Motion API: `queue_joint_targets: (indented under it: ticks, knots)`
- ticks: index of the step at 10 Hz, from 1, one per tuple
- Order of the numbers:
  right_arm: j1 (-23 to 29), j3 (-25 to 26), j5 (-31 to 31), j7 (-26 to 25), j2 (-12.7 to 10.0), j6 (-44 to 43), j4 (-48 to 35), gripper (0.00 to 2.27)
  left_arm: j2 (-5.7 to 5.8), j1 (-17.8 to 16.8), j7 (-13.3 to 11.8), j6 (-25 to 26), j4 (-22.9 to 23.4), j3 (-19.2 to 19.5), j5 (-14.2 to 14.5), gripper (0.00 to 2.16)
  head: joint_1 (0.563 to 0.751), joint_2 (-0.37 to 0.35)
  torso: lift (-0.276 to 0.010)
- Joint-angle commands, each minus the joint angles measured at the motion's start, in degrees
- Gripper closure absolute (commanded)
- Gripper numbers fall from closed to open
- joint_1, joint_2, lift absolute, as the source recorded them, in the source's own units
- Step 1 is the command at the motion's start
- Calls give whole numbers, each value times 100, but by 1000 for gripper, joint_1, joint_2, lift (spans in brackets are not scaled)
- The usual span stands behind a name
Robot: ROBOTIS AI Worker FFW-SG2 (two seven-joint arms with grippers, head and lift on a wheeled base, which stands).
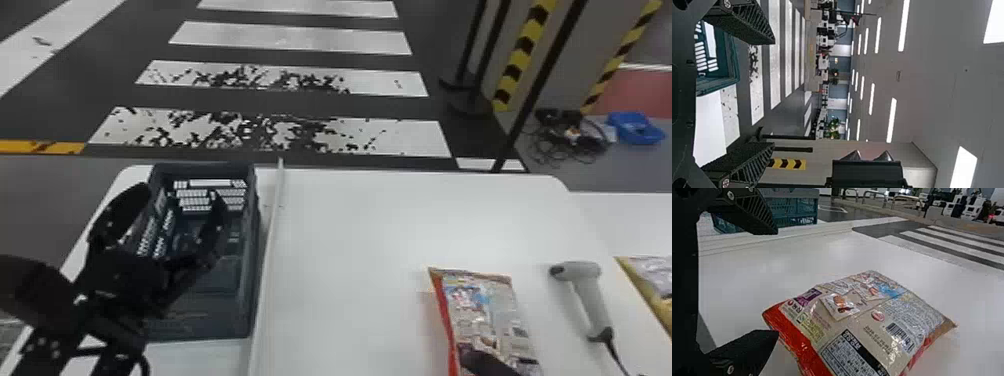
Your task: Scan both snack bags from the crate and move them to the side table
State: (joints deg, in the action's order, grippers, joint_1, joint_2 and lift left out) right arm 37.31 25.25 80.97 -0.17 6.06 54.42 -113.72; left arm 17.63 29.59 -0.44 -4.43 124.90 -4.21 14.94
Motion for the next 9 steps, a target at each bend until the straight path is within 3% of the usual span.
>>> queue_joint_targets:
  ticks: [1, 3, 4, 5, 7, 9]
  knots:
    - [128, 270, 85, 61, 9, 267, -177, 103, -23, -24, 0, 0, -27, -19, 0, 80, 695, -50, -95]
    - [5, 455, 217, 157, 62, 566, -335, 134, -23, -33, 0, 0, -53, -45, -18, 80, 695, -66, -95]
    - [-136, 552, 121, 210, 114, 847, -458, 275, -23, -24, 0, 0, -45, -54, -26, 80, 695, -68, -95]
    - [-285, 622, -257, 553, 185, 1128, -634, 707, -23, -15, 0, 0, -53, -54, -35, 80, 695, -68, -95]
    - [-584, 552, -1646, 1309, 325, 1181, -1011, 1916, 12, -15, 0, 0, -97, -54, -35, 80, 695, -57, -95]
    - [-646, -195, -3773, 1651, 615, -506, -1108, 2246, 56, -24, 0, 0, -168, -54, -35, 80, 695, -68, -95]
